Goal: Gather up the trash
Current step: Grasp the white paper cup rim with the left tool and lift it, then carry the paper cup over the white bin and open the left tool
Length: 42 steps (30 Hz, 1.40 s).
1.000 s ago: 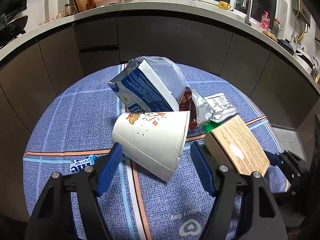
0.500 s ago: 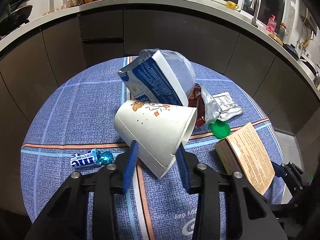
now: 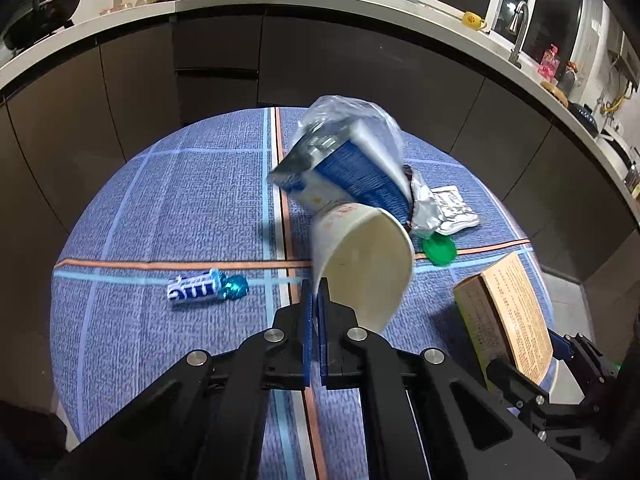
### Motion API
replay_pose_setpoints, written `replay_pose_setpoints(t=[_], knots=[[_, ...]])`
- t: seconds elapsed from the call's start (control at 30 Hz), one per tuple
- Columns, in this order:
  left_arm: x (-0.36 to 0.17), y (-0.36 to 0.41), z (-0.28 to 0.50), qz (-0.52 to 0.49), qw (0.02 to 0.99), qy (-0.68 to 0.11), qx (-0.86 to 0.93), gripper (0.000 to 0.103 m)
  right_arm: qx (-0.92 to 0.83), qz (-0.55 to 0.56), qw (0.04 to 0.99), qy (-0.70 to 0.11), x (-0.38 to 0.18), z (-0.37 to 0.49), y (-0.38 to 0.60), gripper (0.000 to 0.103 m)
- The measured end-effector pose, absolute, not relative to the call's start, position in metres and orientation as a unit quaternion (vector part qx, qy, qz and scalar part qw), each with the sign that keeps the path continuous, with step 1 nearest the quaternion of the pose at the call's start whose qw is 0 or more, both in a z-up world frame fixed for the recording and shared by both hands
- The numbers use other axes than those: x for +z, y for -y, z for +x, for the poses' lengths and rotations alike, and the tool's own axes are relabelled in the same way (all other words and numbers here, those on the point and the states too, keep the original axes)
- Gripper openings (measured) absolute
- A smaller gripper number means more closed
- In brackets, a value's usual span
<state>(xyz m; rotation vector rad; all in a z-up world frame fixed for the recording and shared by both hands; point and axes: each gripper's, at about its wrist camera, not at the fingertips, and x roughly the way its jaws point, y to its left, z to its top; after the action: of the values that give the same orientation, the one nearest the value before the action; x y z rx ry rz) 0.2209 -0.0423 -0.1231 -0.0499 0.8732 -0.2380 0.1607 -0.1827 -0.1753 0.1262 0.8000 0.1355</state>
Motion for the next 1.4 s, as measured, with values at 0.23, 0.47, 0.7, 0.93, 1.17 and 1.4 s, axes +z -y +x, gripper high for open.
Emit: replay_pose_setpoints(t=[0.23,0.47,0.7,0.93,1.17,1.4], knots=[[-0.101,0.040,0.191,-0.033,0.903,-0.403,-0.141,0.002,0.067,0.071,0.925,-0.368,-0.157,0.137,0.190,0.076],[-0.077,0.052,0.165,-0.041,0.906,-0.383,-0.178,0.002,0.061,0.077,0.934,-0.344,-0.137,0.109,0.199,0.076],[-0.055,0.077,0.146,-0.038,0.903,-0.365,-0.224,0.002,0.042,0.081,0.941,-0.325,-0.121,0.084,0.215,0.076],[-0.045,0.110,0.132,-0.018,0.895,-0.355,-0.270,0.002,0.010,0.090,0.944,-0.318,-0.118,0.065,0.240,0.076],[-0.046,0.147,0.124,0.004,0.881,-0.357,-0.309,0.002,-0.029,0.101,0.941,-0.321,-0.125,0.046,0.274,0.076],[-0.049,0.184,0.121,0.024,0.869,-0.361,-0.337,0.002,-0.074,0.118,0.932,-0.335,-0.145,0.025,0.313,0.076]])
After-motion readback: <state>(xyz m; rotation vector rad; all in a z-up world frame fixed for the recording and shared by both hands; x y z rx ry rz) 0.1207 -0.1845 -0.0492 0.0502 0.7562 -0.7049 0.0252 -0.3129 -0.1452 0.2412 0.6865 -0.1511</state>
